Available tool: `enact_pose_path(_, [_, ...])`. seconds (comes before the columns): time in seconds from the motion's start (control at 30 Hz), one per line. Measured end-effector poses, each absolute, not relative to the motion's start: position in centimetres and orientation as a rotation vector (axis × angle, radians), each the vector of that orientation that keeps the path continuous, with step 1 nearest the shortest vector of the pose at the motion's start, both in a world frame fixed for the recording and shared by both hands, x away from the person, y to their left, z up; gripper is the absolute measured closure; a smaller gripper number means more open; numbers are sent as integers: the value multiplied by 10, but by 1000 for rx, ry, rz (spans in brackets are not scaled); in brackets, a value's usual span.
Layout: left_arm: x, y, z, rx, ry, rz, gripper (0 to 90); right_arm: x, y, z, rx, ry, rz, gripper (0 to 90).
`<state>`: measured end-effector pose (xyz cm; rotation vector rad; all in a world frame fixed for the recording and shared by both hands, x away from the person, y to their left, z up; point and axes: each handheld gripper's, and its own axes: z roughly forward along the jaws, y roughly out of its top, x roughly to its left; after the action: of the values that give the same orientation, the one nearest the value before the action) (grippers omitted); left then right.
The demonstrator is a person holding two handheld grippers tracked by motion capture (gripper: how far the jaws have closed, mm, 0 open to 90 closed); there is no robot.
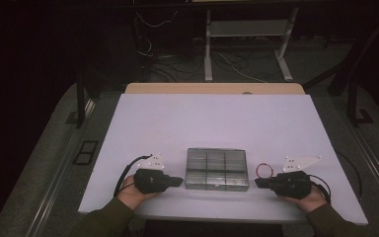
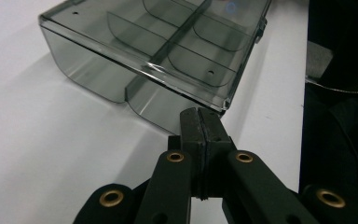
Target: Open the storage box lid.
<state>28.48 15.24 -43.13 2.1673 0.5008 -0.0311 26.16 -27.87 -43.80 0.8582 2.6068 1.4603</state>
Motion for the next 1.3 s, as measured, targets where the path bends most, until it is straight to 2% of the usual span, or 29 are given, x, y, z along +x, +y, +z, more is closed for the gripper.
enact_pose_path(1.3, [285,150,-432,2158,497,-55,889,260,-263,-440,783,2682,1464,891])
